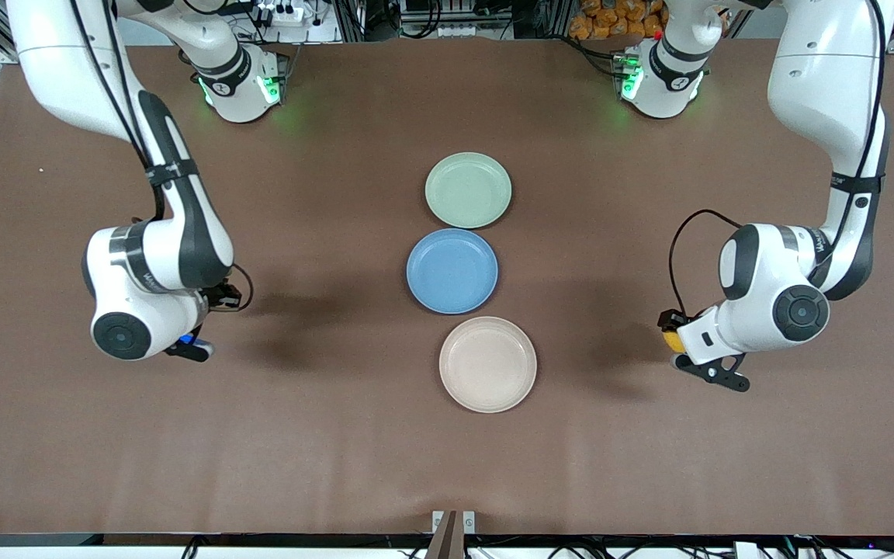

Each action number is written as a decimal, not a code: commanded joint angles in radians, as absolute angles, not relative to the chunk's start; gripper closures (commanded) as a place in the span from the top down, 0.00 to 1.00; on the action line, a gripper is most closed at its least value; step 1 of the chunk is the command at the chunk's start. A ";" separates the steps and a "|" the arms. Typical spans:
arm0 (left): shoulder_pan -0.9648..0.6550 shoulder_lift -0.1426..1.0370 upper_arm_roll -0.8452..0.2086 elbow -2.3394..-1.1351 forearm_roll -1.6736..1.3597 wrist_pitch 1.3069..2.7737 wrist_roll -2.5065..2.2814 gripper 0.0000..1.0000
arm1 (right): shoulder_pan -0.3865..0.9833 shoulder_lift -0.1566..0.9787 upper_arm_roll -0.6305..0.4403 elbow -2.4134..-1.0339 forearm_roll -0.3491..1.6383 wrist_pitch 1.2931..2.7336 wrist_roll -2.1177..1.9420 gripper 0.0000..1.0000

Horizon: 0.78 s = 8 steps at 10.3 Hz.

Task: Pick lemon and lettuce from plates
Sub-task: 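Lift the lemon with the left gripper while the right gripper lifts lettuce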

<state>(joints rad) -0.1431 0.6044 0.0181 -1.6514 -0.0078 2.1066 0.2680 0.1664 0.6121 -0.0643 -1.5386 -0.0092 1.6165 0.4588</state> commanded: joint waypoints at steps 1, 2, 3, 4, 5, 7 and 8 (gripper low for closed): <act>-0.111 0.609 0.020 -1.646 0.002 2.094 0.268 1.00 | 0.115 0.649 -0.048 -1.537 -0.035 1.662 0.439 0.15; -0.107 0.606 0.020 -1.644 0.002 2.094 0.265 1.00 | 0.092 0.656 -0.048 -1.545 -0.034 1.678 0.439 0.15; -0.107 0.600 0.020 -1.644 0.000 2.094 0.232 1.00 | 0.087 0.661 -0.048 -1.545 -0.034 1.683 0.439 0.22; -0.106 0.592 0.020 -1.644 0.000 2.094 0.174 1.00 | 0.087 0.663 -0.048 -1.543 -0.035 1.683 0.439 0.58; -0.104 0.577 0.021 -1.646 0.002 2.094 0.135 1.00 | 0.086 0.663 -0.048 -1.543 -0.035 1.681 0.440 1.00; -0.086 0.557 0.021 -1.658 0.002 2.091 0.123 1.00 | 0.077 0.657 -0.048 -1.534 -0.035 1.671 0.439 1.00; -0.078 0.542 0.020 -1.672 0.002 2.065 0.121 1.00 | 0.074 0.652 -0.048 -1.529 -0.035 1.671 0.437 1.00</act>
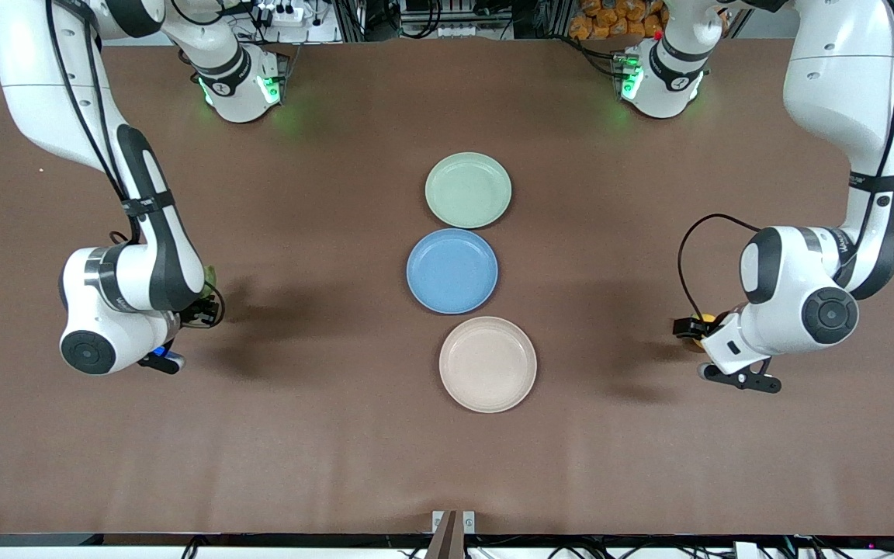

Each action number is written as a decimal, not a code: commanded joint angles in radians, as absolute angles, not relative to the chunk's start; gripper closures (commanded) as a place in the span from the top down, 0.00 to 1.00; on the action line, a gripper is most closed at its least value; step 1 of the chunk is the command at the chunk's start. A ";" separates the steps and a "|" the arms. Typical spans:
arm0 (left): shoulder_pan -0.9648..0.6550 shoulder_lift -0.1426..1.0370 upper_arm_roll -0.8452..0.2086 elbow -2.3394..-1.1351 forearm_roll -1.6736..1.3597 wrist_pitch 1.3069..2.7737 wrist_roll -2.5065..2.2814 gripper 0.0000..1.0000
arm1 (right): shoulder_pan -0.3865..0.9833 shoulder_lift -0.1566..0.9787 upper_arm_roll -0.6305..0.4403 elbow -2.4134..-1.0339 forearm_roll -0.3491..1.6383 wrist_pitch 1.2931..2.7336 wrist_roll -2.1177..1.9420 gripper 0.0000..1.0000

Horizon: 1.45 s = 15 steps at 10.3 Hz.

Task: Pick lemon and lettuce from plates
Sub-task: 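Open both grippers to drop the lemon and lettuce on the table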

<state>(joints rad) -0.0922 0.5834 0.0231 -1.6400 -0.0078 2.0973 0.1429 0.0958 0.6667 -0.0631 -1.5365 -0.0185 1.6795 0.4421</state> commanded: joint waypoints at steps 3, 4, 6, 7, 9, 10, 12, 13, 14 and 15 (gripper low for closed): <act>-0.078 0.435 0.020 -1.777 0.002 2.062 0.117 1.00 | 0.060 0.647 -0.048 -1.516 -0.034 1.669 0.437 1.00; -0.078 0.399 0.018 -1.814 0.003 2.071 0.117 1.00 | 0.058 0.646 -0.048 -1.503 -0.032 1.661 0.437 1.00; -0.083 0.321 0.012 -1.880 0.003 2.075 0.117 1.00 | 0.058 0.646 -0.048 -1.439 -0.023 1.579 0.437 1.00; -0.083 0.283 0.012 -1.917 0.005 2.086 0.117 1.00 | 0.060 0.646 -0.046 -1.404 -0.020 1.534 0.437 1.00; -0.086 0.206 0.011 -2.020 0.005 2.147 0.117 1.00 | 0.061 0.640 -0.045 -1.339 -0.020 1.473 0.437 1.00; -0.086 0.174 0.011 -2.063 0.003 2.169 0.117 1.00 | 0.060 0.618 -0.044 -1.329 -0.020 1.467 0.436 1.00; -0.086 0.114 0.011 -2.147 0.005 2.225 0.117 1.00 | 0.061 0.580 -0.040 -1.327 -0.020 1.466 0.430 1.00; -0.084 0.086 0.011 -2.187 0.005 2.249 0.117 1.00 | 0.061 0.569 -0.038 -1.327 -0.020 1.465 0.392 1.00; -0.078 0.051 0.009 -2.222 0.005 2.262 0.117 1.00 | 0.060 0.551 -0.041 -1.327 -0.018 1.466 0.340 1.00; -0.077 0.017 0.011 -2.250 0.006 2.264 0.118 1.00 | 0.058 0.532 -0.044 -1.327 -0.018 1.465 0.289 1.00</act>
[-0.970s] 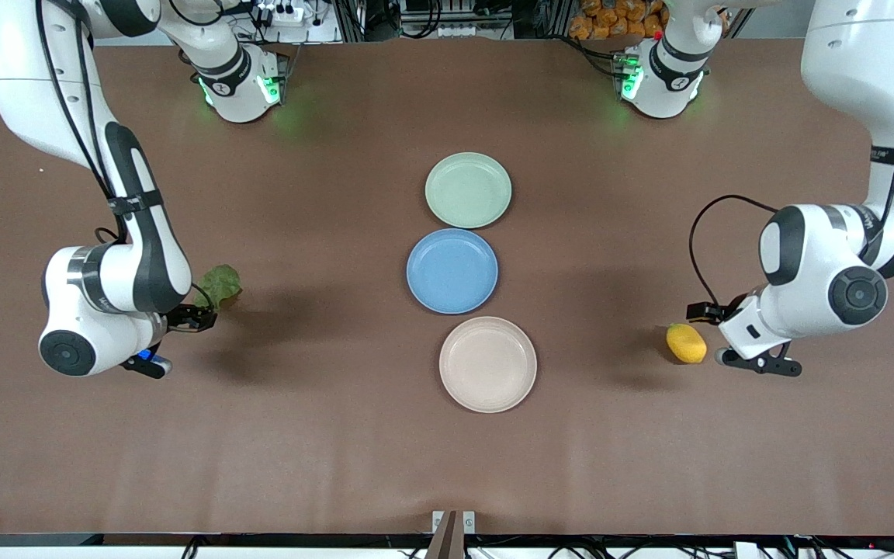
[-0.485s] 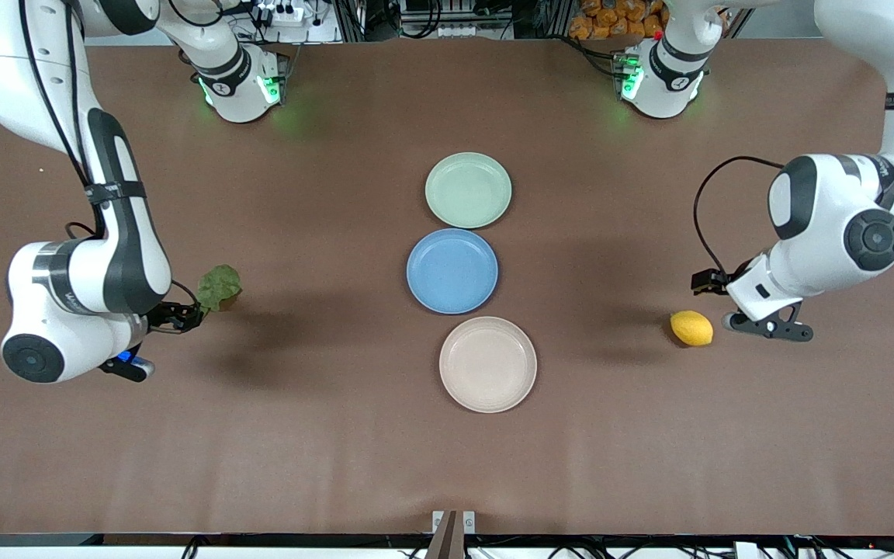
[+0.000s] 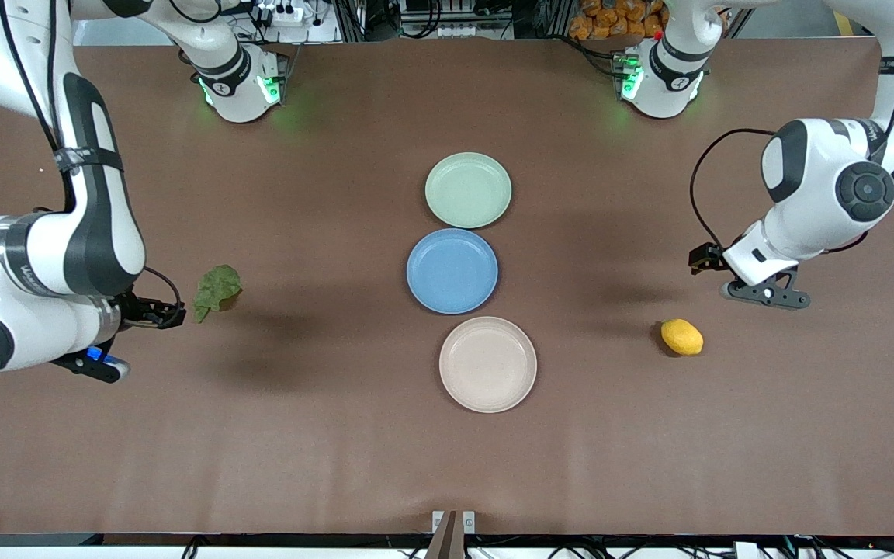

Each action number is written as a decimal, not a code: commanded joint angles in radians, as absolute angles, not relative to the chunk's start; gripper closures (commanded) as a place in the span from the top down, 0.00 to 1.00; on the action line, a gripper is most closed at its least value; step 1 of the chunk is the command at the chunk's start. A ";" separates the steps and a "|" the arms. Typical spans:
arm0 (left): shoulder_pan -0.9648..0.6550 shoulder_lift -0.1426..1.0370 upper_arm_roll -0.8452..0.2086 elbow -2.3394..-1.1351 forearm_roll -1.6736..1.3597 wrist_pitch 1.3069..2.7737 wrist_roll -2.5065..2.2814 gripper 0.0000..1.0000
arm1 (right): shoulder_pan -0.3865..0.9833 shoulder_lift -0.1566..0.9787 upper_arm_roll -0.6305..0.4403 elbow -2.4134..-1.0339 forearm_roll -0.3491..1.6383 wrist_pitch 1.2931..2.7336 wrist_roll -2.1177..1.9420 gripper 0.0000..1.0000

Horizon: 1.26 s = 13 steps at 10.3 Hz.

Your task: Pick lemon and lettuce from plates

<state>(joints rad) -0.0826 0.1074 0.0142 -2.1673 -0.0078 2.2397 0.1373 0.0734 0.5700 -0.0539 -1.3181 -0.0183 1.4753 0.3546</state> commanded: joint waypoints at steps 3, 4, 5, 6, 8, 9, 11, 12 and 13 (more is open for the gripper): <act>-0.061 -0.031 0.011 -2.281 0.006 2.264 0.123 1.00 | 0.063 0.428 -0.049 -1.341 -0.023 1.465 0.213 1.00; -0.061 -0.031 0.011 -2.273 0.006 2.264 0.121 1.00 | 0.061 0.375 -0.048 -1.368 -0.021 1.448 0.210 1.00; -0.061 -0.032 0.011 -2.261 0.005 2.264 0.120 1.00 | 0.060 0.317 -0.048 -1.411 -0.021 1.445 0.196 1.00; -0.061 -0.032 0.012 -2.232 0.005 2.263 0.117 1.00 | 0.052 0.258 -0.048 -1.426 -0.026 1.445 0.169 1.00; -0.061 -0.040 0.014 -2.180 0.003 2.257 0.115 1.00 | 0.026 0.163 -0.048 -1.460 -0.020 1.418 0.147 1.00; -0.061 -0.046 0.015 -2.163 0.003 2.256 0.117 1.00 | 0.026 0.129 -0.048 -1.471 -0.020 1.408 0.149 1.00; -0.061 -0.058 0.018 -2.126 0.003 2.211 0.118 1.00 | 0.032 0.101 -0.045 -1.470 -0.020 1.404 0.144 1.00; -0.061 -0.060 0.018 -2.103 0.005 2.162 0.118 1.00 | 0.026 0.092 -0.040 -1.463 -0.017 1.404 0.143 1.00; -0.061 -0.083 0.020 -2.097 0.008 2.101 0.118 1.00 | 0.028 0.080 -0.040 -1.463 -0.017 1.405 0.140 1.00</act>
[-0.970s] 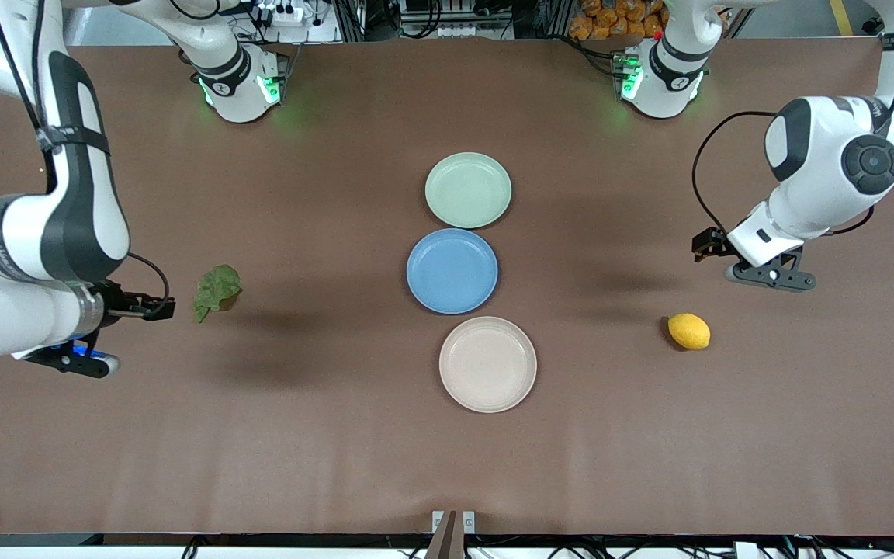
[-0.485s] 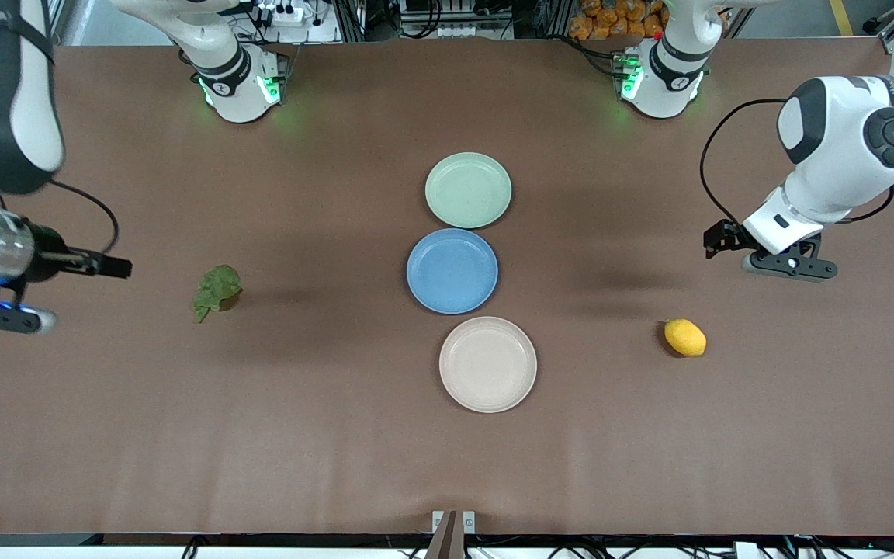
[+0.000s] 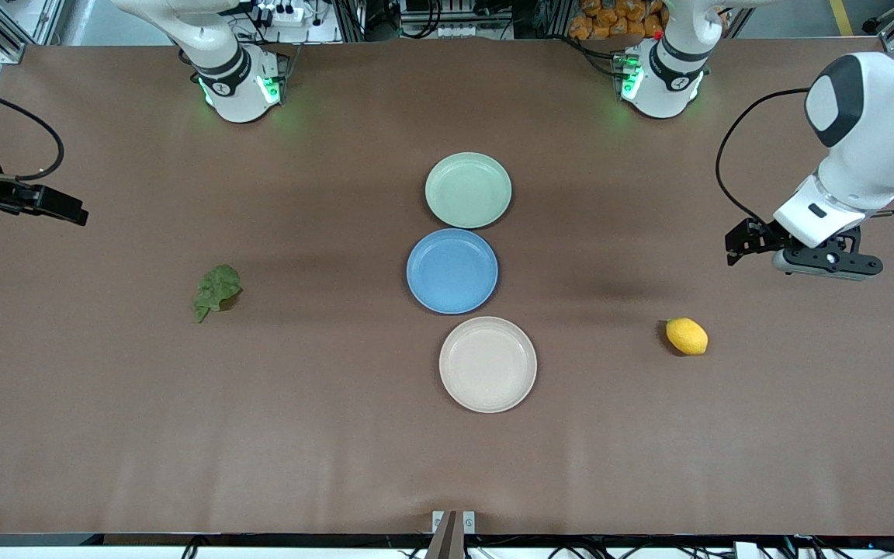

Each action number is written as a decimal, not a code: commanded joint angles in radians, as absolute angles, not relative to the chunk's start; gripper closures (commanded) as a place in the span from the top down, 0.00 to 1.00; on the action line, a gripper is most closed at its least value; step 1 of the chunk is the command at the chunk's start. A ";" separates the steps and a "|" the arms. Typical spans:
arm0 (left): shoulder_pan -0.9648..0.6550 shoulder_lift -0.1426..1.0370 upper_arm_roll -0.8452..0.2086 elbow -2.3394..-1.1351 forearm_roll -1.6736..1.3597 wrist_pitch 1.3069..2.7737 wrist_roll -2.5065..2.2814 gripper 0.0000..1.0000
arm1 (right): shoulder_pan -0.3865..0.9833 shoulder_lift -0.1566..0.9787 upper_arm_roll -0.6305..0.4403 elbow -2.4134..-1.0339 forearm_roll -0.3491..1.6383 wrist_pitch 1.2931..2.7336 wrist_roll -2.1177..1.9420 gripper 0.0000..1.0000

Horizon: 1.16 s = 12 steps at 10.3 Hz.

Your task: Pick lemon and lettuce from plates

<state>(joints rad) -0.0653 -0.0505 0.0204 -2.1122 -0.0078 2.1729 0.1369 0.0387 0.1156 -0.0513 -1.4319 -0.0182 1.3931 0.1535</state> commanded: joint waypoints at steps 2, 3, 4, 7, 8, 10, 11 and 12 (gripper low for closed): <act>-0.042 -0.133 0.015 -2.097 0.011 2.033 0.118 1.00 | 0.031 0.057 -0.038 -1.466 -0.015 1.417 0.141 1.00; -0.041 -0.141 0.015 -2.091 0.011 2.014 0.118 1.00 | 0.028 0.049 -0.038 -1.471 -0.015 1.422 0.141 1.00; -0.041 -0.150 0.015 -2.089 0.011 2.007 0.117 1.00 | 0.019 0.043 -0.038 -1.471 -0.009 1.422 0.143 1.00; -0.041 -0.161 0.015 -2.016 0.011 1.898 0.112 1.00 | 0.006 0.035 -0.038 -1.471 0.012 1.422 0.155 1.00; -0.041 -0.160 0.015 -1.997 0.011 1.869 0.107 1.00 | 0.005 0.031 -0.038 -1.471 0.014 1.420 0.155 1.00; -0.041 -0.152 0.014 -1.952 0.011 1.855 0.104 1.00 | -0.001 0.006 -0.040 -1.494 0.012 1.422 0.153 1.00; -0.043 -0.140 0.014 -1.918 0.011 1.836 0.107 1.00 | -0.006 0.006 -0.038 -1.494 0.011 1.422 0.153 1.00; -0.043 -0.115 0.014 -1.869 0.012 1.809 0.109 1.00 | -0.014 0.003 -0.038 -1.500 0.012 1.422 0.153 1.00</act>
